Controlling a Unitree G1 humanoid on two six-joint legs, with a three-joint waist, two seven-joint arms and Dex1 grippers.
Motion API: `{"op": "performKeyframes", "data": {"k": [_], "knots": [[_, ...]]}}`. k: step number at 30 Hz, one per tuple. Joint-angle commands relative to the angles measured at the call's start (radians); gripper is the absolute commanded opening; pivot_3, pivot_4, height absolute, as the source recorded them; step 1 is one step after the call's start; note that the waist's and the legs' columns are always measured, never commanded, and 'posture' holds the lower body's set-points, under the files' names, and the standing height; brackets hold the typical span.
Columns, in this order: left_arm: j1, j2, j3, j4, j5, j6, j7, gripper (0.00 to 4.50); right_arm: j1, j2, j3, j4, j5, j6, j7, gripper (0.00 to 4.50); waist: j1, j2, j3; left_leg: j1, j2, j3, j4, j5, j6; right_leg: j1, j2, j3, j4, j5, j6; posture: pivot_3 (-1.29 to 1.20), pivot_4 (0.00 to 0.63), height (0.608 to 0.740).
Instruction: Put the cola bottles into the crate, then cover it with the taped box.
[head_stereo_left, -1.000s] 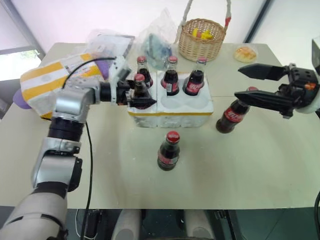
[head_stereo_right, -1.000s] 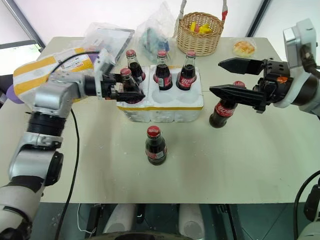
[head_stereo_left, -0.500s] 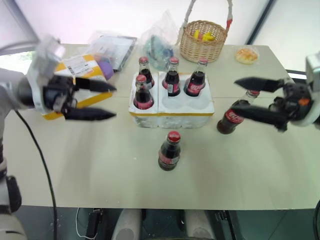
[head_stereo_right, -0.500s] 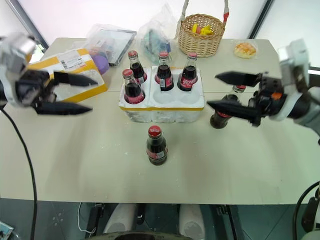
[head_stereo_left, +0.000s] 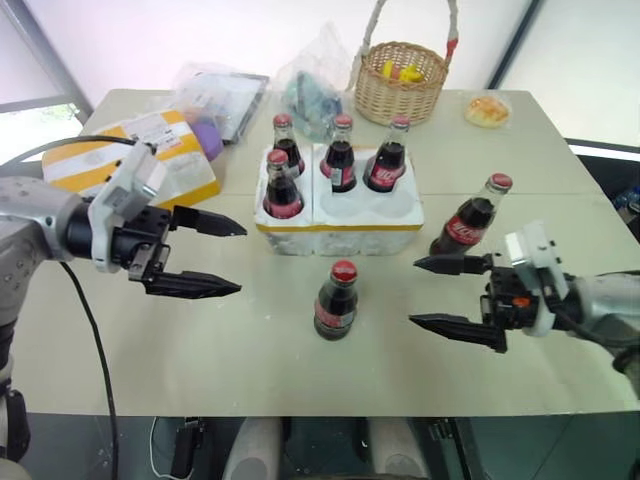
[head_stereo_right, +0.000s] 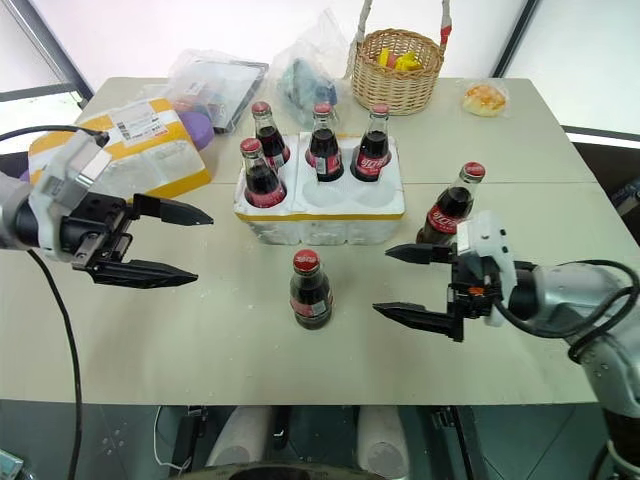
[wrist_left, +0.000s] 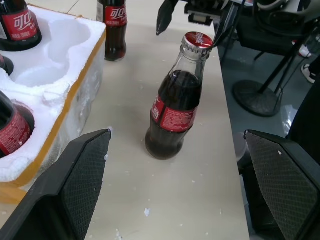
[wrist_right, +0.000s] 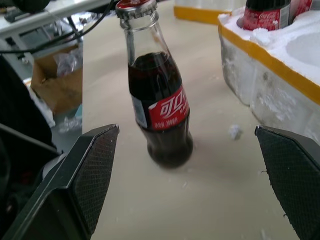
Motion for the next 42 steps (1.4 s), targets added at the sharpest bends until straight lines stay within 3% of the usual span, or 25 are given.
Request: {"op": "performKeyframes", "data": {"k": [1,4,21,34,37,39,42], "knots": [[0.008,0.039,-0.017,-0.023,-0.025,0.011,-0.028,4.47,-0.034,0.069,0.055,0.041,-0.012,-0.034,-0.025,4.5,0.001,0.0,0.0,0.0,0.0,0.0,0.0,0.0,0.0,0.0,0.001,0.0,0.0,0.0,0.0,0.0,0.15,0.737],[-0.013,0.008,-0.027,-0.009,-0.001,-0.015,0.032,4.47,-0.056,0.101,0.12,0.068,-0.054,-0.062,-0.009,4.5,0.001,0.0,0.0,0.0,0.001,0.0,0.0,0.0,0.0,0.0,0.001,0.0,0.0,0.0,-0.001,0.0,0.15,0.737],[0.009,0.042,-0.024,-0.032,0.009,-0.069,0.056,4.47,-0.214,0.175,0.379,0.24,-0.272,-0.254,0.15,4.5,-0.002,0.0,0.0,0.0,0.001,0.0,0.0,0.0,0.0,-0.001,0.001,0.0,0.0,0.0,-0.001,0.0,0.15,0.737],[0.003,0.047,-0.019,-0.036,0.005,-0.064,0.079,4.47,-0.307,0.284,0.465,0.345,-0.311,-0.266,0.188,4.5,-0.001,0.0,0.0,0.0,0.001,0.0,-0.001,0.0,0.0,-0.001,0.002,0.0,0.0,0.001,0.001,0.0,0.15,0.737],[0.007,0.045,-0.018,-0.038,0.007,-0.067,0.087,4.5,-0.307,0.297,0.464,0.348,-0.306,-0.254,0.188,3.69,-0.001,0.0,0.0,0.0,0.001,0.0,-0.001,0.0,0.0,-0.001,0.002,0.0,0.0,0.002,0.001,0.0,0.15,0.737],[0.005,0.042,-0.02,-0.037,0.008,-0.068,0.093,4.5,-0.305,0.299,0.463,0.343,-0.305,-0.249,0.191,2.8,-0.001,0.0,0.0,0.0,0.001,0.0,-0.001,0.0,0.0,-0.001,0.002,0.0,0.0,0.002,0.001,0.0,0.15,0.737],[0.004,0.039,-0.021,-0.036,0.008,-0.071,0.097,4.5,-0.307,0.299,0.45,0.324,-0.288,-0.229,0.186,2.8,-0.001,0.0,0.0,0.0,0.001,0.0,-0.001,0.0,0.0,-0.001,0.002,0.0,0.0,0.002,0.002,0.0,0.15,0.737]]}}
